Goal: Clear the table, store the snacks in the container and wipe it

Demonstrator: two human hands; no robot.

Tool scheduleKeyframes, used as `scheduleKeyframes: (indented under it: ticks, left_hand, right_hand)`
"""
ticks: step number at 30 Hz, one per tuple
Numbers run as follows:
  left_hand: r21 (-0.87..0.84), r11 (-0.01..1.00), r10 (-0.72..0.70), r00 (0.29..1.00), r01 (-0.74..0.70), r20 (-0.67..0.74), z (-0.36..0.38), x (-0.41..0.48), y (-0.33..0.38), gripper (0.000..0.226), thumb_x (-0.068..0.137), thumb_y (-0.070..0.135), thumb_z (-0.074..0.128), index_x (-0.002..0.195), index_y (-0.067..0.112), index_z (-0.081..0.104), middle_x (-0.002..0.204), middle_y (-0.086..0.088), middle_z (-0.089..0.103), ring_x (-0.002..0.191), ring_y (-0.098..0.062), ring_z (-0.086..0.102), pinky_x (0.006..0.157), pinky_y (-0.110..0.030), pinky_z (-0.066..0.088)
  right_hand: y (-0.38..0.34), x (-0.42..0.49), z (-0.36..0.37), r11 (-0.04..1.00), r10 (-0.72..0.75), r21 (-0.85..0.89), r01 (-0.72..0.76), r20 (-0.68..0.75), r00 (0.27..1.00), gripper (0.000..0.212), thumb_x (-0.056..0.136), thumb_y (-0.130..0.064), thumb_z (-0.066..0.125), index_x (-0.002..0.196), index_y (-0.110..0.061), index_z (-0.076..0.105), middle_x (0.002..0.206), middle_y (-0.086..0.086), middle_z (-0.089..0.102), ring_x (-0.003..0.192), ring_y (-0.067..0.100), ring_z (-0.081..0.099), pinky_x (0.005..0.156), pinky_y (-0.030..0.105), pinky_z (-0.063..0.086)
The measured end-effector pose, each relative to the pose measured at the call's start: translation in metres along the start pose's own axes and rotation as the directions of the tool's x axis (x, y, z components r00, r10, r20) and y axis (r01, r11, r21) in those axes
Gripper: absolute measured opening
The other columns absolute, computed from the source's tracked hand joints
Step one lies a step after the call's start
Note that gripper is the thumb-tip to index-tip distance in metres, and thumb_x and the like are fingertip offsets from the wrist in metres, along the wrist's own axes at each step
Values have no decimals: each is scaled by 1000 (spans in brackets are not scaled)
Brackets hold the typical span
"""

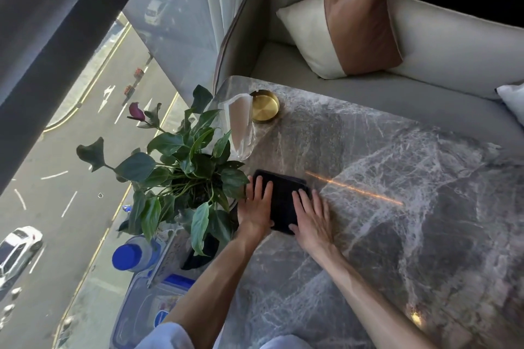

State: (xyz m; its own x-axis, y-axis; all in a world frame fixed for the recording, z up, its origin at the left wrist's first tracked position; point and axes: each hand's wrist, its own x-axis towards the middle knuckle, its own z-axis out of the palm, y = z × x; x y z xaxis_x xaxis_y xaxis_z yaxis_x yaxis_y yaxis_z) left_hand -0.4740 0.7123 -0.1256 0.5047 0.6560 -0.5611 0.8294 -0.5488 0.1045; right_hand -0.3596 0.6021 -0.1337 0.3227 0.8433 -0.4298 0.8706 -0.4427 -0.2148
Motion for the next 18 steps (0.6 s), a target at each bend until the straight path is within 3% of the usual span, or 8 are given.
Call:
scheduleKeyframes:
  ticks: [4, 7, 11, 14, 16, 18]
  left_hand:
    - [76, 997, 6, 1000, -6, -6, 1, -8, 7, 93, 86, 29, 62, 150, 23, -3, 159, -16, -9, 146, -37, -10, 120, -51, 2]
    - [107, 994, -6, 1000, 4, 18, 0, -10, 7, 89, 87, 32, 59, 150, 25, -3, 159, -15, -12, 146, -37, -12, 120, -51, -2]
    - [98, 995, -22, 1000, 22, -4, -9, -16, 17, 86, 84, 38, 63, 149, 23, 9, 159, -15, 3, 147, -36, -6, 119, -52, 1]
    - [-3, 1000, -11, 997, 10, -74, -6, -36, 15, 72, 86, 25, 60, 145, 20, 20, 158, -12, 15, 147, -33, 2, 119, -49, 8]
    - [-45, 999, 1, 992, -7, -130, 1, -55, 10, 61, 88, 18, 54, 143, 17, 27, 155, -10, 24, 147, -32, 9, 119, -48, 12]
    - [-68, 998, 10, 992, -19, -127, 10, -73, 3, 53, 91, 18, 49, 141, 16, 31, 152, -9, 29, 146, -31, 15, 118, -47, 17]
  right_hand:
    - [-7, -7, 2, 999, 15, 34, -15, 16, 1000, 93, 83, -32, 65, 152, -22, 4, 161, 2, -1, 147, 33, -10, 118, 53, -4]
    - [-10, -7, 0, 996, 54, 62, -59, 75, 996, 92, 86, -31, 61, 151, -27, -4, 160, -2, -12, 146, 32, -17, 118, 53, -7]
    - [-14, -5, -13, 998, 33, 51, -37, 90, 995, 92, 85, -32, 63, 152, -25, 1, 161, 1, -4, 147, 30, -12, 118, 51, -8]
    - [-5, -10, -17, 997, -21, 73, 19, 33, 999, 80, 85, -38, 62, 150, -22, 19, 160, 1, 13, 148, 28, -2, 116, 49, -10]
    - [3, -21, -16, 992, -58, 111, 67, -82, 995, 62, 86, -35, 61, 141, -18, 40, 150, 3, 39, 144, 27, 24, 119, 46, 9]
    - [11, -43, -10, 981, -70, 161, 107, -220, 973, 39, 85, -30, 61, 122, -17, 59, 120, 3, 62, 119, 24, 54, 106, 39, 37]
